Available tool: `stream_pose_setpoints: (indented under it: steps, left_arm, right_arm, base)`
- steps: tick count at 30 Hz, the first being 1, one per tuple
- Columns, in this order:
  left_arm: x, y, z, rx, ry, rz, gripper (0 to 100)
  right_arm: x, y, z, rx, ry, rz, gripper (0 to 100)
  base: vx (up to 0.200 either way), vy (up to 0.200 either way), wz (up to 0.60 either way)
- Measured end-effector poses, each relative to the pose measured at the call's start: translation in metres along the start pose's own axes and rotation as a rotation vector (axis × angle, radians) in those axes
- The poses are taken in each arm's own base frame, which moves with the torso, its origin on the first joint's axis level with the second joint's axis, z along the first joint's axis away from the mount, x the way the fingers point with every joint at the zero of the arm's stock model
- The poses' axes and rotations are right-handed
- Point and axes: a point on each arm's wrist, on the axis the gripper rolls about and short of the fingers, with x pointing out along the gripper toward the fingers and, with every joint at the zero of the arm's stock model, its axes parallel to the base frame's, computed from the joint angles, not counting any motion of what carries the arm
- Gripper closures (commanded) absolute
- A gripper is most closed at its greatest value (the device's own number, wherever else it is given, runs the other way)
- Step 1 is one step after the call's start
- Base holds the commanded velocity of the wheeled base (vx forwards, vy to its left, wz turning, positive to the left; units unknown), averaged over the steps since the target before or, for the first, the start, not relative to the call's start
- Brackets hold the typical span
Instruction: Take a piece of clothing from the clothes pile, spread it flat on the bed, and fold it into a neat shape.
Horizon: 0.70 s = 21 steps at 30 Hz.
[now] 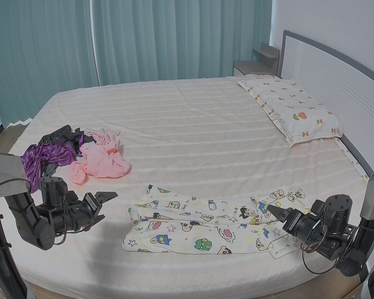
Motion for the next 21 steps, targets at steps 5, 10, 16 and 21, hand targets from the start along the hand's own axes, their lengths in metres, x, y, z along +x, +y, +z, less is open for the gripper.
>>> stream_pose_setpoints:
  steps: [5, 10, 16, 21]
  left_arm:
    - [0.032, -0.031, 0.012, 0.113, 0.092, -0.024, 0]
    - [0.059, -0.052, 0.017, 0.223, 0.172, -0.051, 0]
    - [0.092, -0.051, 0.014, 0.352, 0.29, -0.005, 0]
    - [0.109, -0.046, 0.014, 0.389, 0.305, 0.001, 0]
  right_arm:
    - [-0.001, 0.001, -0.002, -0.004, 0.0, -0.003, 0]
    - [-0.001, 0.003, -0.007, -0.016, 0.01, -0.007, 0]
    - [-0.001, 0.003, -0.015, -0.032, 0.034, -0.023, 0]
    - [0.001, 0.002, -0.019, -0.038, 0.045, -0.032, 0]
  base:
    - [0.0, 0.0, 0.0]
    - [0.0, 0.0, 0.0]
    - [0.0, 0.0, 0.0]
    - [0.0, 0.0, 0.0]
